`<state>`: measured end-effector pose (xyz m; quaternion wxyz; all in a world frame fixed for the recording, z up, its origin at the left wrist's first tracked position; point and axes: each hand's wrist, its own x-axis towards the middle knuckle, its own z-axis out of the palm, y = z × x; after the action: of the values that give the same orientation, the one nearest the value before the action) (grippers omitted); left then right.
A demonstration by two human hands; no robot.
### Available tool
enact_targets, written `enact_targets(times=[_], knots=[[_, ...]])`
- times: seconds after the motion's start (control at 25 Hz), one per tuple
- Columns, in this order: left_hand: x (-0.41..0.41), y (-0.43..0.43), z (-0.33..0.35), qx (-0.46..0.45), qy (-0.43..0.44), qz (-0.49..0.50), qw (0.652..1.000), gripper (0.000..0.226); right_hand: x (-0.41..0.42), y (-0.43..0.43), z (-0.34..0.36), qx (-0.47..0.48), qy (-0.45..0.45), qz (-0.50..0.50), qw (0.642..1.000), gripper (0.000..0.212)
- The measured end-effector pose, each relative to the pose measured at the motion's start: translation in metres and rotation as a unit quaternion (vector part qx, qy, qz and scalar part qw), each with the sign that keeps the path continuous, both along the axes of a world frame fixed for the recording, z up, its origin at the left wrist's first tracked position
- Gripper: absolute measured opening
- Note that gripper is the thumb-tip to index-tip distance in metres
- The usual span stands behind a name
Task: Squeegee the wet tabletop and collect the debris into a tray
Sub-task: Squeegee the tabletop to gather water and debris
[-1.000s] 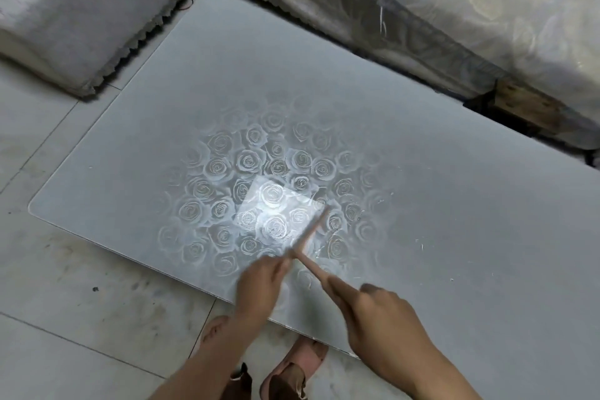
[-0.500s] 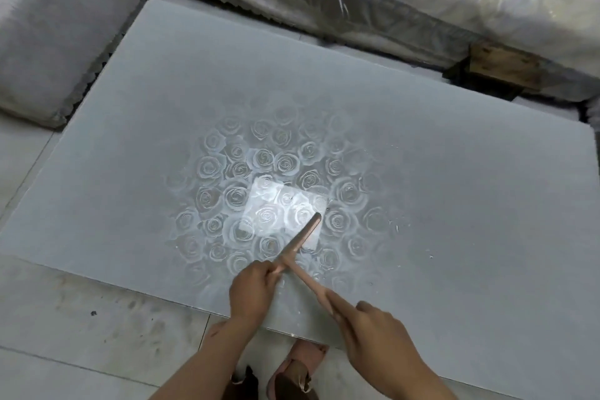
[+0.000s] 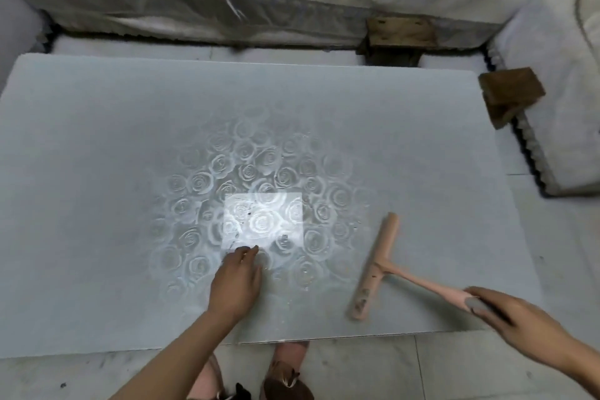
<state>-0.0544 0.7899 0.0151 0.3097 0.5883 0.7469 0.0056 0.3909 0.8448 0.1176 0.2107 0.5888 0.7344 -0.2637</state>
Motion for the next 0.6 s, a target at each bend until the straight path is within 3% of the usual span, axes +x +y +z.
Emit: enact_targets(times=[0.12, 0.24, 0.32, 0.48, 0.6], knots=[[0.011, 0.021, -0.005, -0.070, 0.066, -0.077, 0.992, 0.049, 0.051, 0.008, -0.010, 0.000, -0.045, -0.064, 0.997, 0.011], [0.023, 0.035, -0.014, -0.120, 0.118, -0.141, 0.976, 0.050, 0.051, 0.020, -0.035, -0.005, -0.059, -0.058, 0.997, 0.009], [0.026, 0.041, -0.022, -0.158, 0.145, -0.150, 0.965, 0.054, 0.028, 0.024, -0.057, -0.005, -0.015, -0.038, 0.999, 0.006], [0.023, 0.039, -0.034, -0.220, 0.159, -0.182, 0.945, 0.061, -0.059, 0.023, -0.093, 0.019, 0.046, 0.048, 0.998, 0.025], [0.019, 0.041, -0.036, -0.225, 0.159, -0.193, 0.942, 0.062, -0.052, 0.042, -0.077, 0.077, 0.064, 0.091, 0.991, 0.025]])
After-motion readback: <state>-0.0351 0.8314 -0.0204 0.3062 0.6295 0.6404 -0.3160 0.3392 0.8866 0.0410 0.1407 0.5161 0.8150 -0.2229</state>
